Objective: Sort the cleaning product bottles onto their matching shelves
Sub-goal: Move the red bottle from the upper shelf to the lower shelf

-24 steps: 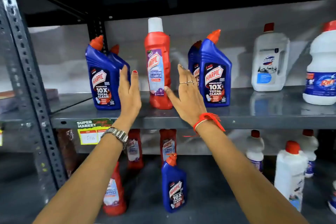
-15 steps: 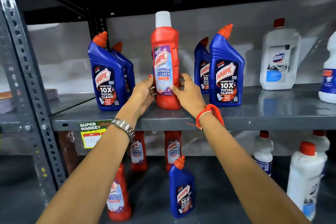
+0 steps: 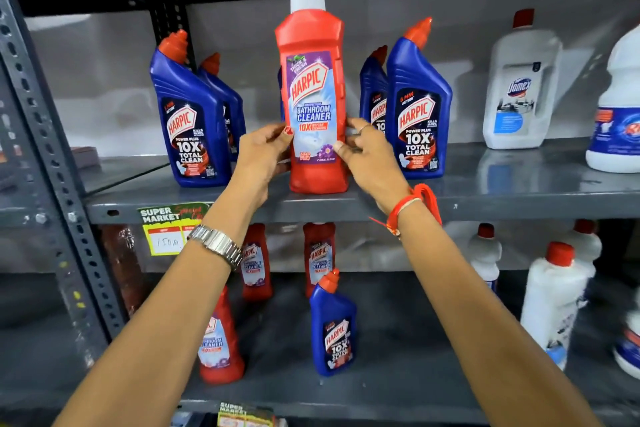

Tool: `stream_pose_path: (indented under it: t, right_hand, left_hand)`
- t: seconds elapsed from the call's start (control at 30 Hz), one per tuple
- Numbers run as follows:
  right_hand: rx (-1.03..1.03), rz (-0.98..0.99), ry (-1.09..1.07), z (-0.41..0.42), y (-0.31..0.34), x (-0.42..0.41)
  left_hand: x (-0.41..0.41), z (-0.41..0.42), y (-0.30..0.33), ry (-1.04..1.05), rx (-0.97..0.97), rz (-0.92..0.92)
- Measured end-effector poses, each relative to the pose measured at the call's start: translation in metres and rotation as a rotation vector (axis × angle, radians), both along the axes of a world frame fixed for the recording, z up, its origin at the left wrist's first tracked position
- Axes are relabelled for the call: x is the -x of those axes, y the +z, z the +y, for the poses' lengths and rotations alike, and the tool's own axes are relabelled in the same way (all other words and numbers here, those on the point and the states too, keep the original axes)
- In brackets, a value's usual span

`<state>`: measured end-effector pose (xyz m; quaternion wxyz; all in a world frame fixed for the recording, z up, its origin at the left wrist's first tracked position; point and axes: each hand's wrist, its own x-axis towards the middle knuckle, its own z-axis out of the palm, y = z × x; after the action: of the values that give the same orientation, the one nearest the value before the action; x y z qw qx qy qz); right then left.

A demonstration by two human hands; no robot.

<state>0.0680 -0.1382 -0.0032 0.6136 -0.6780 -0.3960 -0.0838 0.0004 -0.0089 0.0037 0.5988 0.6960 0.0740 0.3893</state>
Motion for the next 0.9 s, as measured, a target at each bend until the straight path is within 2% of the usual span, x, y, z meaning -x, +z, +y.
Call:
stream_pose_path:
  t: [0.2, 0.37, 0.57, 0.73, 0.9]
  right_hand:
    - [-0.067, 0.002, 0.189, -0.065, -0.007, 0.031]
    - [-0.068, 0.057, 0.258, -0.111, -0.061, 0.040]
    - [0.025, 0.180, 0.157, -0.130, -0.169, 0.029]
    - [0.102, 0.322, 0.017, -0.131, -0.261, 0.013]
    - [0.174, 0.394, -0.095, -0.118, -0.303, -0.013]
  left_hand:
    - [0.042, -0.062, -0.012, 0.000, -0.029, -0.184]
    - [0.052, -0.103, -0.072, -0.001, -0.015, -0.296]
    - [0.035, -0.138, -0.184, 0.006, 0.155, -0.149]
    - [0.015, -0.146, -0.260, 0.051, 0.143, 0.007]
    - [-0.017, -0.130, -0.308, -0.036, 0.176, 0.148]
